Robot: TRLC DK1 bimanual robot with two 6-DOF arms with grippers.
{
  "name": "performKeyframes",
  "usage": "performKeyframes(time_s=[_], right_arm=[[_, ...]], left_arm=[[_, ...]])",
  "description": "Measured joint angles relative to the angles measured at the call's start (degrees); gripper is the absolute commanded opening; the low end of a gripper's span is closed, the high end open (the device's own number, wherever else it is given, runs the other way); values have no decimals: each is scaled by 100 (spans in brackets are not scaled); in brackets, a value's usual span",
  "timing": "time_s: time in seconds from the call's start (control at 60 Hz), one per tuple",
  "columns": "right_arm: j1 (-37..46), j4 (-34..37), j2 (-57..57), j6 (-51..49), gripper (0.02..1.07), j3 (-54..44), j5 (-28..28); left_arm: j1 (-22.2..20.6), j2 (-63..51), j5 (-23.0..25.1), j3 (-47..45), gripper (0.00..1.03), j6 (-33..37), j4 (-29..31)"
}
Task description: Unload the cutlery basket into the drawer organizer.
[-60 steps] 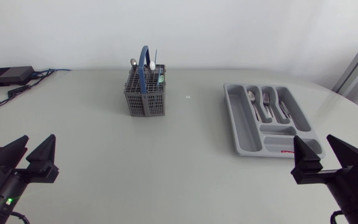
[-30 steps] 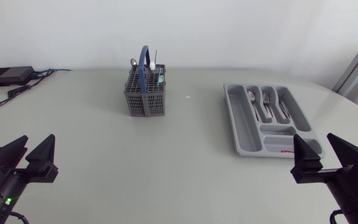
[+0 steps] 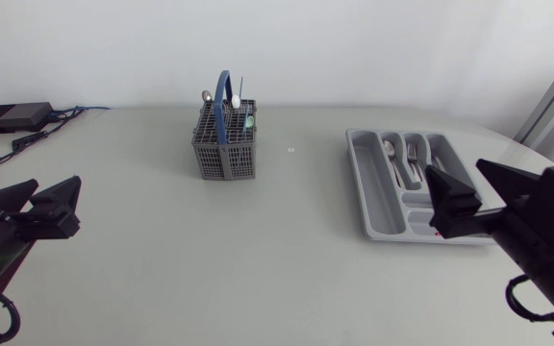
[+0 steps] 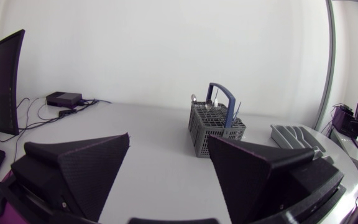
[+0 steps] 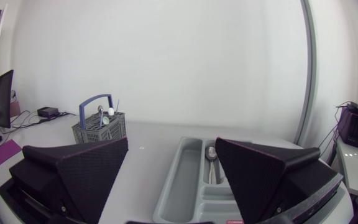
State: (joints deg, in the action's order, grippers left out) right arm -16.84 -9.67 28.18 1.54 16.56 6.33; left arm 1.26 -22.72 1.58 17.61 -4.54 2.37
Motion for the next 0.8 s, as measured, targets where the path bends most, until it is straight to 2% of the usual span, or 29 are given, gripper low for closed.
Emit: performKeyframes(time_s=[0.267,0.467,0.8], right_arm=[[-774,-310,1849,63,103,678,85],[-1268,87,3405,55,103,1869,212],[-2232,540,5554,17,102,3536,739]], left_arm=[[-68,-1266,-4,710,96,96,376],[-63,-2236,39,1209,93,240,468],[-35,-3495,92,1617,93,1071,225]])
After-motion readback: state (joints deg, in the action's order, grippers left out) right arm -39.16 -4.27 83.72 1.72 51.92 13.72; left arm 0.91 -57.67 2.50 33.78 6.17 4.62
